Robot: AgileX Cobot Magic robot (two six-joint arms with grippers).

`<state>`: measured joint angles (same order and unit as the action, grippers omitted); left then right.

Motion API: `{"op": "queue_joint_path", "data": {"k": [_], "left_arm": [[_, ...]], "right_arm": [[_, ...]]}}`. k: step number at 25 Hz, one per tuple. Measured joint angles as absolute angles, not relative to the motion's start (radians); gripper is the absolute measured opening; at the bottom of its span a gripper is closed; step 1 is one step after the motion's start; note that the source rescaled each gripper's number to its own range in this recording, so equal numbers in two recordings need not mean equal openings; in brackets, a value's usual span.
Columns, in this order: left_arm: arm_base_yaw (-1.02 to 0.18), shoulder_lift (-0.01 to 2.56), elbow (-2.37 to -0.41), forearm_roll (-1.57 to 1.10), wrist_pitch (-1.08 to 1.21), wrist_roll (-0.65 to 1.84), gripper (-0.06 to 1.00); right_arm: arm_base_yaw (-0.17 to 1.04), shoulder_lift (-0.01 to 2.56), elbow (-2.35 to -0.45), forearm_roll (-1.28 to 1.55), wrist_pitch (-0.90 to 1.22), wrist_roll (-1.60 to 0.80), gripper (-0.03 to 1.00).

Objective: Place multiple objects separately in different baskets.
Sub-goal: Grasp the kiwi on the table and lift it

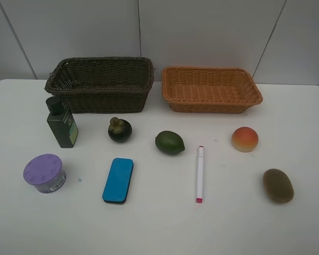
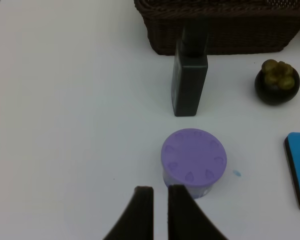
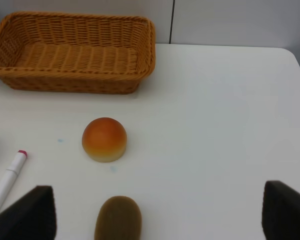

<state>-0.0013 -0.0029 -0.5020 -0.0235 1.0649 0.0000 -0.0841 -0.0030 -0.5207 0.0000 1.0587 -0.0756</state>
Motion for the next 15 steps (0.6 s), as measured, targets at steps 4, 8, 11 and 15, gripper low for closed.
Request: {"op": "queue_joint_path", "data": {"k": [4, 8, 11, 15], "left_arm": [[-0.001, -0.003, -0.502, -0.023, 1.065, 0.006, 0.00], [-0.001, -0.003, -0.502, -0.023, 1.065, 0.006, 0.00], [-0.001, -0.003, -0.502, -0.023, 1.065, 0.000, 0.00], [-0.001, -0.003, -0.502, -0.023, 1.065, 0.006, 0.00]], "right_arm": [[-0.084, -0.003, -0.521, 0.000, 1.059, -0.076, 0.99], [-0.084, -0.003, -0.521, 0.000, 1.059, -0.076, 0.99], [-0.084, -0.003, -0.521, 0.000, 1.059, -0.076, 0.99], [-0.084, -0.003, -0.521, 0.000, 1.059, -0.076, 0.99]]}}
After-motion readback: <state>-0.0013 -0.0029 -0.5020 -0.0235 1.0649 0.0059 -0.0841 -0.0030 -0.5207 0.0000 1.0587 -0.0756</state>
